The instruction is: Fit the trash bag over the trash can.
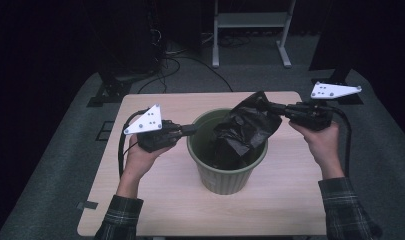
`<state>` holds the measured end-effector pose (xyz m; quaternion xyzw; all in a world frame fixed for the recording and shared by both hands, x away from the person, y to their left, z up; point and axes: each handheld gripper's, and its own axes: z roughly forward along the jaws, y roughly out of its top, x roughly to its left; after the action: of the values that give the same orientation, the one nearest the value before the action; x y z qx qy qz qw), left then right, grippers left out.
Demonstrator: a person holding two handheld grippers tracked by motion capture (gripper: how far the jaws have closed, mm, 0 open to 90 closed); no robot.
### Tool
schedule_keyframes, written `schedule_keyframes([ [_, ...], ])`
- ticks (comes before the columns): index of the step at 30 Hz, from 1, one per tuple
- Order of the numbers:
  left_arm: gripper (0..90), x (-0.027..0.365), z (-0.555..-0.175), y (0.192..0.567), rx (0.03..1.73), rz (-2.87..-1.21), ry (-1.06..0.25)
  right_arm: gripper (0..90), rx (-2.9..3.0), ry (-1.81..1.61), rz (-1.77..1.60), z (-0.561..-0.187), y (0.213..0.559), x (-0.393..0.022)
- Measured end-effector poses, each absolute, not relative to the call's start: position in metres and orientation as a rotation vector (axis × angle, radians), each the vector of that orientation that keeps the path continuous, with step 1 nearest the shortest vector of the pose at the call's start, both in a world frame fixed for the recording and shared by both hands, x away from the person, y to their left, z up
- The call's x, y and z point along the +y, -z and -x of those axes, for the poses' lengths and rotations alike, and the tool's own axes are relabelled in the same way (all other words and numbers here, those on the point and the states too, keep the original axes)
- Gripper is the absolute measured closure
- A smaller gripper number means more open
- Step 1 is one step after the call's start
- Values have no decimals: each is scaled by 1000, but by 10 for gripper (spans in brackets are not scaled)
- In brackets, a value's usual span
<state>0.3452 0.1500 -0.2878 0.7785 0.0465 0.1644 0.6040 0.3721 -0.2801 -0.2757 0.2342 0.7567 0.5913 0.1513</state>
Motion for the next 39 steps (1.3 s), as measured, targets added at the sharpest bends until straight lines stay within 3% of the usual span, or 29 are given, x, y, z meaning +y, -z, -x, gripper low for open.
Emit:
schedule_keyframes([
  [4, 673, 129, -349, 279, 102, -1807, -364, 900, 2181, -1713, -641, -370, 274, -275],
  [10, 559, 89, -355, 265, 71, -1823, -320, 900, 2205, -1720, -617, -371, 275, -262],
  [27, 505, 43, -367, 243, 63, -1840, -280, 900, 2211, -1704, -611, -371, 275, -259],
  [29, 553, 40, -370, 245, 56, -1842, -273, 900, 2213, -1704, -607, -371, 275, -257],
  [34, 896, 42, -366, 245, 4, -1853, -269, 900, 2215, -1688, -611, -372, 275, -257],
  [39, 897, 69, -354, 247, -16, -1871, -305, 900, 2183, -1646, -673, -371, 275, -273],
])
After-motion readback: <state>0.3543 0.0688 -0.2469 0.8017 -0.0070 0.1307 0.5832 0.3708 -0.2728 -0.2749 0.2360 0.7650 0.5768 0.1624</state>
